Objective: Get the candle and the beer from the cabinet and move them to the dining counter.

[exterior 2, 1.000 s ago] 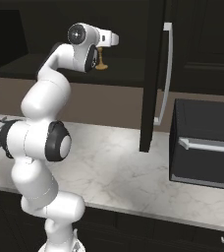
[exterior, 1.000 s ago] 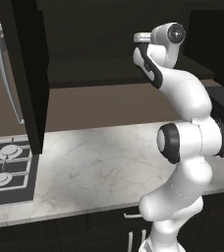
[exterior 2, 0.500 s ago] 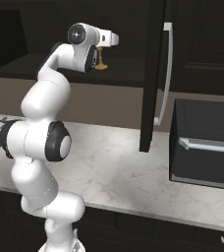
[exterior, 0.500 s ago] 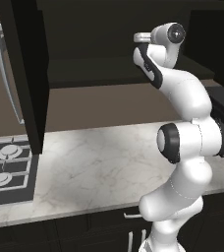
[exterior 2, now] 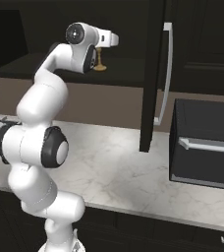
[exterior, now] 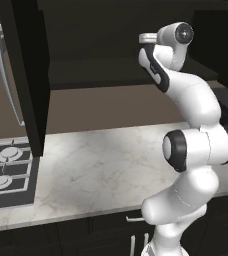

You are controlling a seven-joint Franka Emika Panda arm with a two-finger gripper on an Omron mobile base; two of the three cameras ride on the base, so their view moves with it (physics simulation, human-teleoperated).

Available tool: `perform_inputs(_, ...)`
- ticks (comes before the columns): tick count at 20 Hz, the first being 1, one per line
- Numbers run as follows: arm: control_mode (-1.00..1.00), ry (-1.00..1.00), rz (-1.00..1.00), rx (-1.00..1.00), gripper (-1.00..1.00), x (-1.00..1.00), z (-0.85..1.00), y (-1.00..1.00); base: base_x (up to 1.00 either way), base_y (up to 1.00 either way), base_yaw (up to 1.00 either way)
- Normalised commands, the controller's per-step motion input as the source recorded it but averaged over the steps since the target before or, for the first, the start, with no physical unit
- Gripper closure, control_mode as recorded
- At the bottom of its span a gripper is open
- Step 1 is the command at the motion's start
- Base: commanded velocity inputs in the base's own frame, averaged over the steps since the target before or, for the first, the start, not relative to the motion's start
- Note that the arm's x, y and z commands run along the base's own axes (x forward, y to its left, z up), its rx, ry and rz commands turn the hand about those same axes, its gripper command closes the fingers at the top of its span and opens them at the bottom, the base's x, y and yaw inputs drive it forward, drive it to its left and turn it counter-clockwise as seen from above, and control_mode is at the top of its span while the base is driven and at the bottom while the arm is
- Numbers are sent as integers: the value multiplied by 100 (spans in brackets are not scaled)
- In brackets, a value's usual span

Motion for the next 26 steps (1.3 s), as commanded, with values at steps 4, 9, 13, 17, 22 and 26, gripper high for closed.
perform_inputs(4, -100, -2, 0, 0, 100, -65, 0, -17, 0, 0, 0)
perform_inputs(9, -100, 0, 0, 0, 100, -81, 0, -16, 0, 0, 0)
perform_inputs(13, -100, 0, 0, 0, 100, -100, 0, -16, 0, 0, 0)
perform_inputs(17, -100, 0, -1, 0, 100, -100, 0, -9, 0, 0, 0)
perform_inputs(22, -100, 1, -5, 0, 100, -100, 0, 0, 0, 0, 0)
perform_inputs(26, -100, 3, -1, 0, 100, -100, 0, 7, 0, 0, 0)
